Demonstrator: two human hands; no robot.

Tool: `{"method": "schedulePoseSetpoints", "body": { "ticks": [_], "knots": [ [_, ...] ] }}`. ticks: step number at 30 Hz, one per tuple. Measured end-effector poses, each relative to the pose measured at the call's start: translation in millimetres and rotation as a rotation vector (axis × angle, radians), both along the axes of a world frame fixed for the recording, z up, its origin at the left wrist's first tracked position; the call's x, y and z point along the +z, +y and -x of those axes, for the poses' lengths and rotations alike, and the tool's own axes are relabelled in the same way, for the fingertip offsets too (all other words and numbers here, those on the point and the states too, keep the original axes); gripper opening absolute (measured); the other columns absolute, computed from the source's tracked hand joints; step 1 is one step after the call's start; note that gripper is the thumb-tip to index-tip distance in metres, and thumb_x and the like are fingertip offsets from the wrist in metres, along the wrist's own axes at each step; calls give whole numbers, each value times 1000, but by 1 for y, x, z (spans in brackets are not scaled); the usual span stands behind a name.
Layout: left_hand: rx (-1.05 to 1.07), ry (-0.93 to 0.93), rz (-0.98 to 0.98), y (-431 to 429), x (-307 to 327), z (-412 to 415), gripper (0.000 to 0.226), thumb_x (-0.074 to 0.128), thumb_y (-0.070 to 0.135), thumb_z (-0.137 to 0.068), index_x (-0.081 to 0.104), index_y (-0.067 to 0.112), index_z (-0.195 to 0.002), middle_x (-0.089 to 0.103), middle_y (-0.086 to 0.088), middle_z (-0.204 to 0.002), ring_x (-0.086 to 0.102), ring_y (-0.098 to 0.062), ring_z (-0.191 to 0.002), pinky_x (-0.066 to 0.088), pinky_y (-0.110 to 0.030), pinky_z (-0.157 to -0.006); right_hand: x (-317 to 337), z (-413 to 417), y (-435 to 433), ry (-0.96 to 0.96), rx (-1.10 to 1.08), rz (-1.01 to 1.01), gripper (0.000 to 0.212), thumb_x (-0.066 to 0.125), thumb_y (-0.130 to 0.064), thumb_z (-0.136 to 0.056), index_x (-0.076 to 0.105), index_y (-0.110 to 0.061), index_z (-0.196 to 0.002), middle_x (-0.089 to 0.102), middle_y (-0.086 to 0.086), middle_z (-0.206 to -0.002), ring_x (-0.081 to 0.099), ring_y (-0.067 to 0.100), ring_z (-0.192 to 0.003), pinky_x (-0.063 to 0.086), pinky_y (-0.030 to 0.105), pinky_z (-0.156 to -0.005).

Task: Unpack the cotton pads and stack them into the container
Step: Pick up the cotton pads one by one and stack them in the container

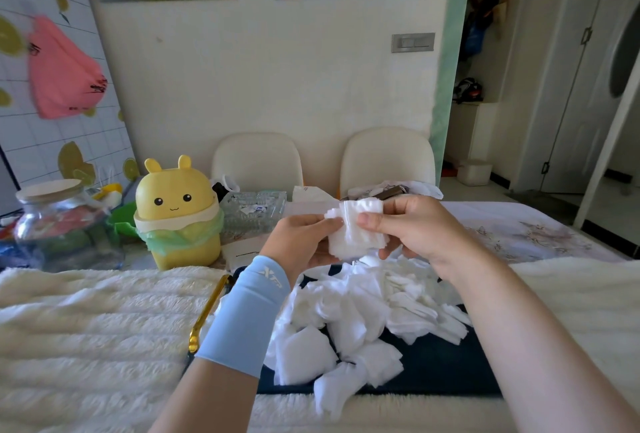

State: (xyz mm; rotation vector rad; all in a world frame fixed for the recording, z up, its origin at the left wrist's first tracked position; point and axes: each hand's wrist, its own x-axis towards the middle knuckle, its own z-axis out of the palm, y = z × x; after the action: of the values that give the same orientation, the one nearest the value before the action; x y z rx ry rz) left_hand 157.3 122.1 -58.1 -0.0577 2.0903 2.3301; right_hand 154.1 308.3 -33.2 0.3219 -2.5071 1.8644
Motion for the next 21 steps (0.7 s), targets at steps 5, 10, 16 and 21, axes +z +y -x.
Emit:
{"method": "schedulePoseSetpoints", "body": {
  "ticks": [5, 10, 16, 21],
  "knots": [
    [-86, 16, 37, 4, -1, 0, 23, 52, 8, -98, 70, -1, -110, 73, -24, -103, 72, -36, -96, 61, -38, -79, -4, 1, -6, 95, -29, -171, 34, 84, -43, -77, 66, -16, -86, 70, 4, -63, 61, 15, -49, 44, 28, -62],
    [-116, 11, 4, 5, 0, 1, 33, 55, 24, -100, 66, -2, -117, 72, -24, -108, 70, -37, -103, 60, -41, -84, -8, 6, -7, 94, -147, -283, 38, 84, -51, -73, 60, -21, -79, 61, -12, -61, 56, 10, -53, 44, 27, -59],
    [-198, 91, 157, 2, -5, 1, 31, 72, 0, -84, 69, 1, -115, 71, -22, -112, 66, -41, -108, 46, -58, -103, -11, 10, -2, -119, 9, 136, 53, 82, -32, -81, 58, -26, -128, 72, -1, -105, 66, 14, -82, 49, 30, -68],
    [-197, 86, 212, -1, -4, 0, 35, 71, -3, -84, 67, 5, -117, 72, -17, -113, 68, -34, -106, 50, -50, -103, -16, 16, 3, -91, 22, 187, 33, 81, -14, -81, 72, -20, -112, 76, 7, -98, 67, 16, -79, 56, 33, -78]
  ]
}}
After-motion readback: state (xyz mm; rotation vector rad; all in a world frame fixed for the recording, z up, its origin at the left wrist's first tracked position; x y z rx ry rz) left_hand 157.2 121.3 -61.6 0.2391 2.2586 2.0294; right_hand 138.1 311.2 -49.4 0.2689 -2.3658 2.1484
